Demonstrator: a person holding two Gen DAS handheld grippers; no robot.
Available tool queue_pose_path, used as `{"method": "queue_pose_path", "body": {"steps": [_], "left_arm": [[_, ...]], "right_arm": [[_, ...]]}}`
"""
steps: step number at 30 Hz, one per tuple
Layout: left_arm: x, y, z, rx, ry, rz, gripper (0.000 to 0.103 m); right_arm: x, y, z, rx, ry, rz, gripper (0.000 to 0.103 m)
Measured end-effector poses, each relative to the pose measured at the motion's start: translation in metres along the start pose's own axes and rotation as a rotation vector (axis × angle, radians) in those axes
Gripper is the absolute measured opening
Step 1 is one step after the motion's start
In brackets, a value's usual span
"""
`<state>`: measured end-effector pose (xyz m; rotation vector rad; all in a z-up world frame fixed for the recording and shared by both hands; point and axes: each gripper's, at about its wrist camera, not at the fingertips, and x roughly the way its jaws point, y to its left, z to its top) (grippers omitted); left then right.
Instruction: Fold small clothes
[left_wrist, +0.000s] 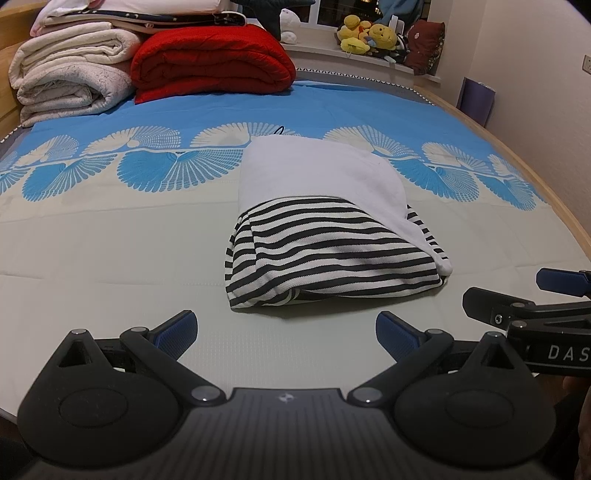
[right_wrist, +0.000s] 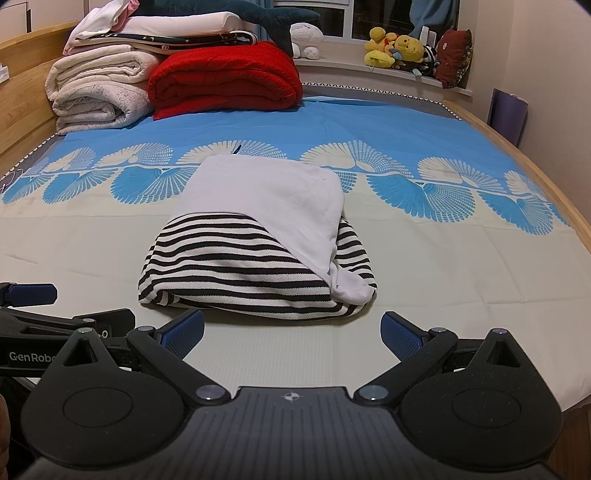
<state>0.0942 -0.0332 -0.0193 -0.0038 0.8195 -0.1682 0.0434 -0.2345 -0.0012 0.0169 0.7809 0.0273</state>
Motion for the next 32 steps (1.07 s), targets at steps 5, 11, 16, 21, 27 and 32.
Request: {"method": "queue_pose_path", "body": {"steps": [5,11,16,21,27,32], "left_arm": [[-0.0007,-0.0002,0.0007,0.001,-0.002,0.001,0.103],[-0.0014,-0.0019,0.0013,0.001,-0.006,0.000,0.103],[-0.0013,-0.0015,0.0007,0.001,-0.005,0.000,0.103],[-0.0015,-0.0021,0.0008,0.000,-0.004,0.000,0.103],[-0.0015,-0.0022,0.0009,0.000,-0.004,0.000,0.103],[-0.0011,-0.0027,0.0005,-0.003,-0.001,0.002,0.103]], "right_arm": [[0.0001,0.0000,0.0001,0.001,0.000,0.001,0.101],[-0.0003,0.0004,0.0000,0.001,0.001,0.003,0.101],[-0.0002,-0.0002,0.0000,0.003,0.001,0.002,0.101],[-0.0003,0.0001,-0.0002,0.004,0.003,0.004,0.101],[-0.0003,0.0020,-0.0015,0.008,0.007,0.004,0.101],[0.0019,0.0041,-0.0021,0.017,0.013,0.003,0.101]]}}
